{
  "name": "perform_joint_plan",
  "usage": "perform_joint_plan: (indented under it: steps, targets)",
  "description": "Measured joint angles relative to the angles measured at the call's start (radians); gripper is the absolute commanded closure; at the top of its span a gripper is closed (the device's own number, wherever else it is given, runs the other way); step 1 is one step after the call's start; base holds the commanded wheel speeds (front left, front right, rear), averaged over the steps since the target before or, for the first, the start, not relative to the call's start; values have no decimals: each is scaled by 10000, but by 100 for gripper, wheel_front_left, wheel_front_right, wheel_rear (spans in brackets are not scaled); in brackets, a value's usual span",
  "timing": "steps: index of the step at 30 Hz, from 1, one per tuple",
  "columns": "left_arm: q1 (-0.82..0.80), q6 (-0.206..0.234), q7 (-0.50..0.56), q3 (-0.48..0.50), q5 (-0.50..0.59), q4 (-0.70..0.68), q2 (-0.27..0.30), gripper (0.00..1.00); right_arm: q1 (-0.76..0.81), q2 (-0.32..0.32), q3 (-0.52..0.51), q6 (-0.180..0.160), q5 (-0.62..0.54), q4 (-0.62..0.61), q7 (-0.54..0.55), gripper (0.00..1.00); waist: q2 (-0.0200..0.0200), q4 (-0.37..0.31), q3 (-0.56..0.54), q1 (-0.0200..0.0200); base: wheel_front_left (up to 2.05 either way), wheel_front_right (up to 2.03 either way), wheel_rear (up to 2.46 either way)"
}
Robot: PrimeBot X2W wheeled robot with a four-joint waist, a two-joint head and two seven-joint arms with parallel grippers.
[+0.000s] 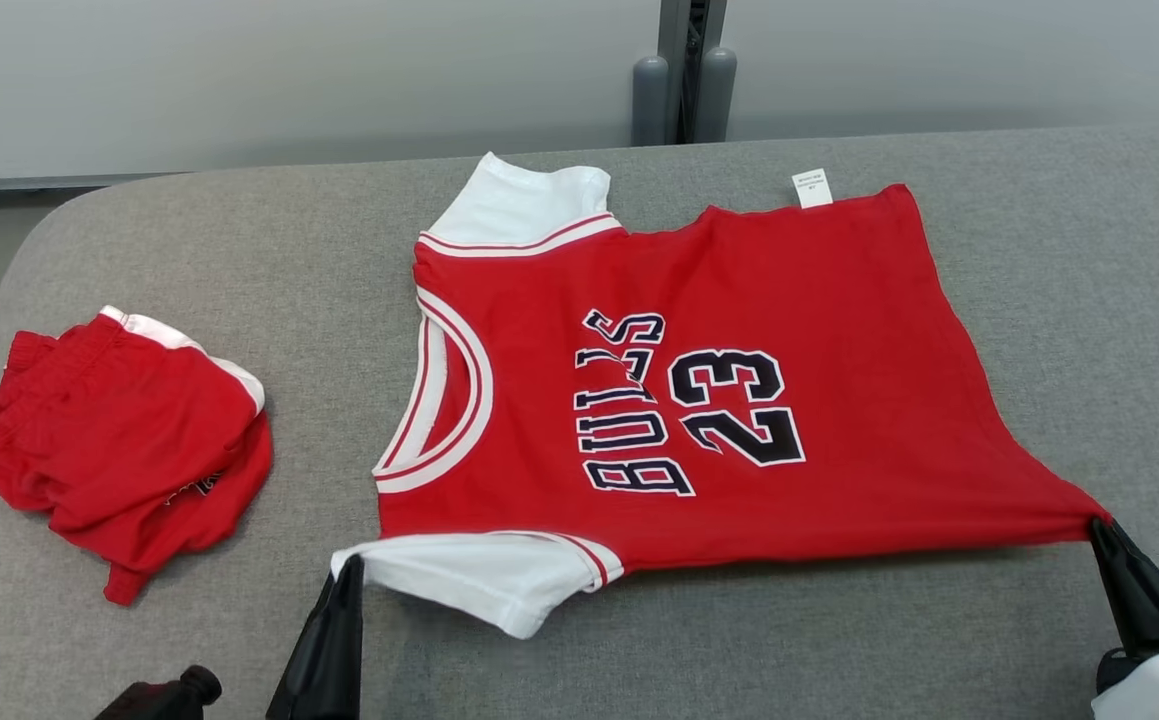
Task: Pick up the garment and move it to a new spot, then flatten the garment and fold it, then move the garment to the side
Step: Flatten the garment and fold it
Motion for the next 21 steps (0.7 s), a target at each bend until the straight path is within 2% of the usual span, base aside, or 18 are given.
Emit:
perform_joint_plan:
  steps: [9, 16, 21]
  targets:
    - [-1348, -148, 17, 13, -102, 520, -255, 100, -897, 59, 92, 0, 286, 56, 617, 100, 0, -136, 192, 0, 0, 0, 0]
    - [-2742, -698, -194, -211, 100, 1613, -441, 100, -2223, 418, 242, -2, -19, 1131, 1118, 100, 0, -85, 604, 0, 0, 0, 0]
    - [-3804, -918, -359, -268, 311, 2786, -564, 100, -3346, 504, 604, -2, -257, 2077, 1116, 100, 0, 17, 917, 0, 0, 0, 0]
